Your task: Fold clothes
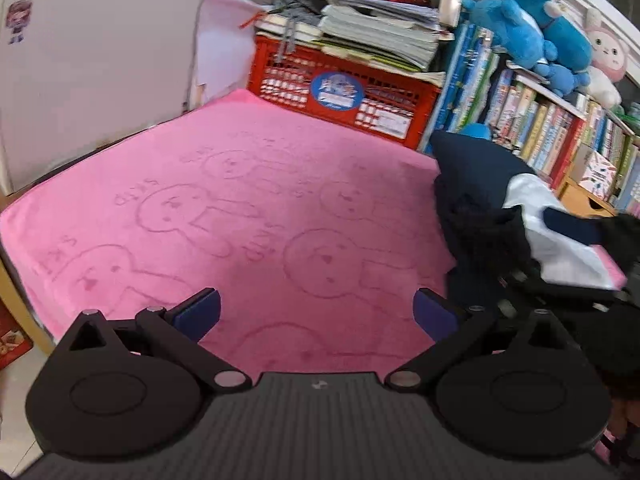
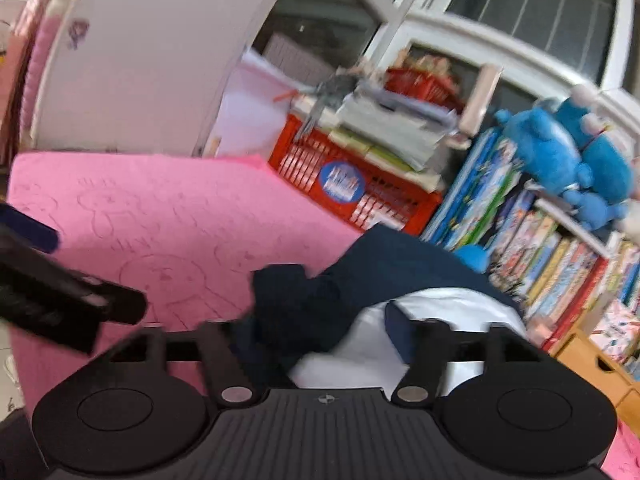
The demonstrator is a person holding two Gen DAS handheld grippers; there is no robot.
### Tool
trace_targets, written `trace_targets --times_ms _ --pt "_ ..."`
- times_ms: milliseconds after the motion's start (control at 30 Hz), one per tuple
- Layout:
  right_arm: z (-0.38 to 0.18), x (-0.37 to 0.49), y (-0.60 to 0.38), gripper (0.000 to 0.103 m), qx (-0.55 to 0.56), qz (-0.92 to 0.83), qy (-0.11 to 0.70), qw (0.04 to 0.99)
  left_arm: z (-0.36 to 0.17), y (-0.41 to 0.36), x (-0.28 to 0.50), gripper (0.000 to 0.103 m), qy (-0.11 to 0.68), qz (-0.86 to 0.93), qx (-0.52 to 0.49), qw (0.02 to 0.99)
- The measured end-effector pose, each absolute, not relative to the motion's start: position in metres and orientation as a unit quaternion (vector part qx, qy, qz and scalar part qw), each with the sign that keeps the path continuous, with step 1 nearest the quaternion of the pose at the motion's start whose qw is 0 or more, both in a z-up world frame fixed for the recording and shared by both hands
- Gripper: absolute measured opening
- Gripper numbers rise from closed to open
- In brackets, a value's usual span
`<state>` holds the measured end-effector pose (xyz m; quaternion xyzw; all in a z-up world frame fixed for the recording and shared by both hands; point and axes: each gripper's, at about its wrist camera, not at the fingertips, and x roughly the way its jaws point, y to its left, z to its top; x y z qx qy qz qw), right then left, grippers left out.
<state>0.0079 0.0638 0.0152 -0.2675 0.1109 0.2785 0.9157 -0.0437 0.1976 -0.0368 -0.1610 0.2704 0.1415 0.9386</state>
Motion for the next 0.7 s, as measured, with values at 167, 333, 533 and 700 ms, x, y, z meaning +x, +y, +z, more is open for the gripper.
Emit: trace_targets --times_ms 167,333,533,700 --pt "0.005 -0.011 0.02 0.074 -0.313 0.232 0.104 0.915 -0.019 0.179 -0.04 0.103 0.24 0.095 -0.153 0.954" --pt "-0.018 -0.018 0.001 0.074 -0.356 0.181 0.103 0.911 0.001 0.15 -0.029 0.103 0.195 0.023 -0.144 0.97" --pt "-0.02 0.008 -0.024 0.076 -0.309 0.117 0.116 0.937 -0.017 0.112 0.034 0.103 0.257 0.087 -0.047 0.961" --pt "-0.031 0.022 -0.059 0.077 -0.3 0.083 0.148 0.939 -0.044 0.106 0.049 0.103 0.291 0.114 -0.004 0.95"
